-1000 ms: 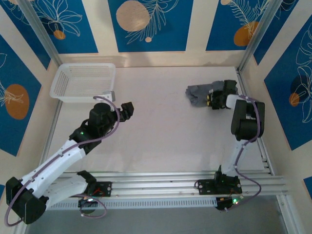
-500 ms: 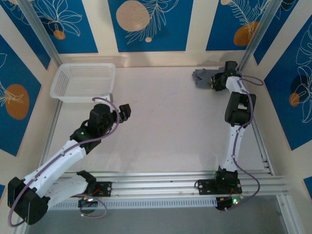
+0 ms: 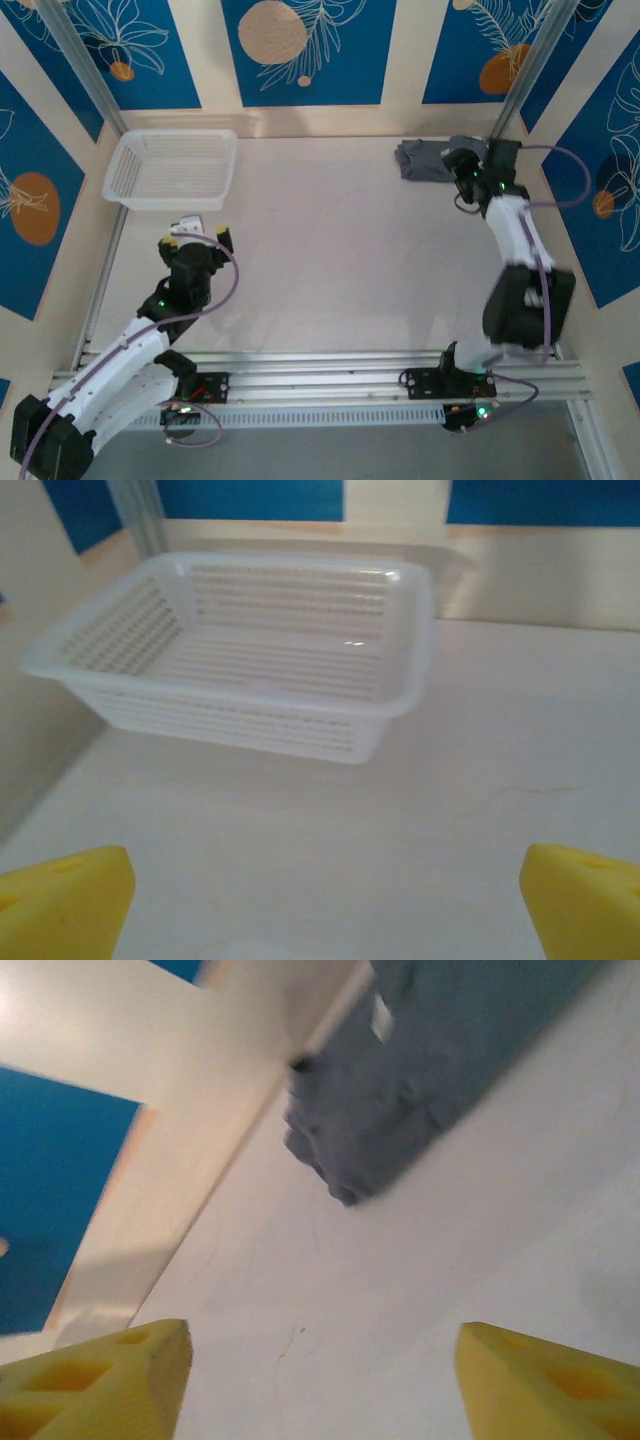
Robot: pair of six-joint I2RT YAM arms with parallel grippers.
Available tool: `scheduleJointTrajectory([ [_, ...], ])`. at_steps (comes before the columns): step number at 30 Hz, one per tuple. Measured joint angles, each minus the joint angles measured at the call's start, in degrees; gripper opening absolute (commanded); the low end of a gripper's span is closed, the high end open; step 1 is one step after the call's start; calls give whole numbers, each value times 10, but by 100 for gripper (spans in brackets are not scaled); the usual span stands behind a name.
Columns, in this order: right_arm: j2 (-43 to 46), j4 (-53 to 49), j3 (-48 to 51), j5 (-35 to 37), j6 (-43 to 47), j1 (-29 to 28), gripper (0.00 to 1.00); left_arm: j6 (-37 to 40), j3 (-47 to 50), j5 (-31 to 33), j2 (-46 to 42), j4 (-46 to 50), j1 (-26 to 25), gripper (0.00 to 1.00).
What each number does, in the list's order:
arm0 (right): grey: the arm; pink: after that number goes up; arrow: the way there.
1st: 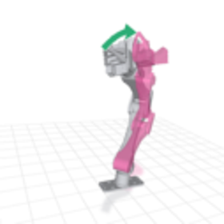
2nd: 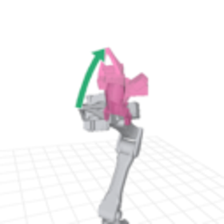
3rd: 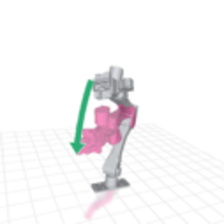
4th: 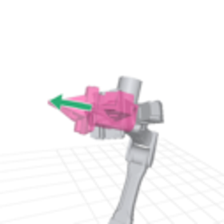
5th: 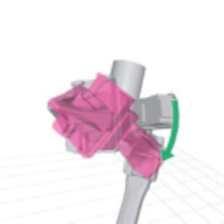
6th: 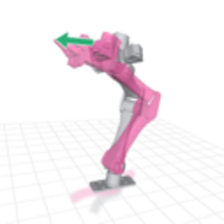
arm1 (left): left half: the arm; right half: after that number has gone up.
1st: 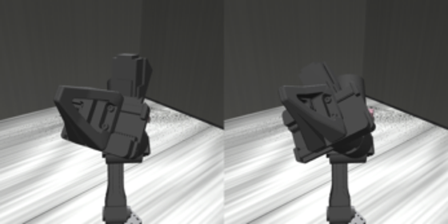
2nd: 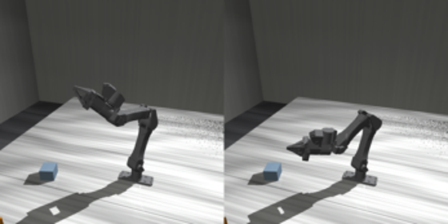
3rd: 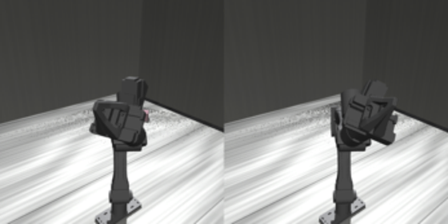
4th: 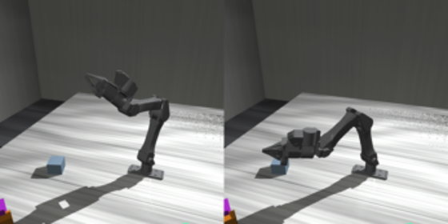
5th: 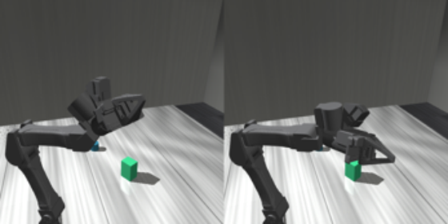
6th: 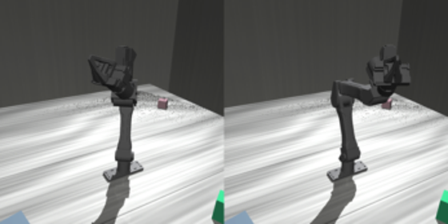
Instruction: Fold the inside-out t-shirt
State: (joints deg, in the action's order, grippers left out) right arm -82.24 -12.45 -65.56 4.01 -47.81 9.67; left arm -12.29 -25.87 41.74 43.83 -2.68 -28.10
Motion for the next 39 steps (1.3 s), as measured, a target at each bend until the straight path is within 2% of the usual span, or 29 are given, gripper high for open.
scheduleJointTrajectory([
  [2, 105, 43, 97, 58, 62, -15, 78, 32, 28, 6, -2, -29, 19, 99],
  [4, 168, 90, 177, 124, 124, -38, 92, 57, 51, 3, 1, -57, 51, 96],
  [5, 183, 120, 216, 162, 156, -52, 94, 68, 60, -3, 7, -74, 72, 97],
  [8, 161, 208, 315, 234, 230, -79, 95, 81, 76, -24, 48, -125, 125, 97],
  [10, 119, 252, 362, 250, 268, -82, 94, 90, 87, -52, 88, -167, 151, 97],
  [15, 1, 326, 376, 252, 348, -97, 90, 88, 91, -165, 230, -291, 234, 99],
  [19, 17, 375, 386, 194, 374, -82, 89, 77, 57, -243, 345, -339, 279, 99],
  [21, 43, 402, 402, 160, 371, -63, 99, 80, 57, -278, 373, -364, 280, 99],
  [24, 42, 494, 437, 122, 373, -70, 99, 90, 63, -328, 389, -410, 276, 99],
  [26, -14, 560, 443, 100, 376, -89, 99, 99, 57, -356, 424, -449, 275, 99],
  [29, -56, 568, 443, 79, 379, -96, 99, 113, 51, -369, 445, -448, 264, 99],
  [39, -56, 584, 439, 91, 389, -111, 99, 139, 34, -402, 445, -444, 254, 99],
])
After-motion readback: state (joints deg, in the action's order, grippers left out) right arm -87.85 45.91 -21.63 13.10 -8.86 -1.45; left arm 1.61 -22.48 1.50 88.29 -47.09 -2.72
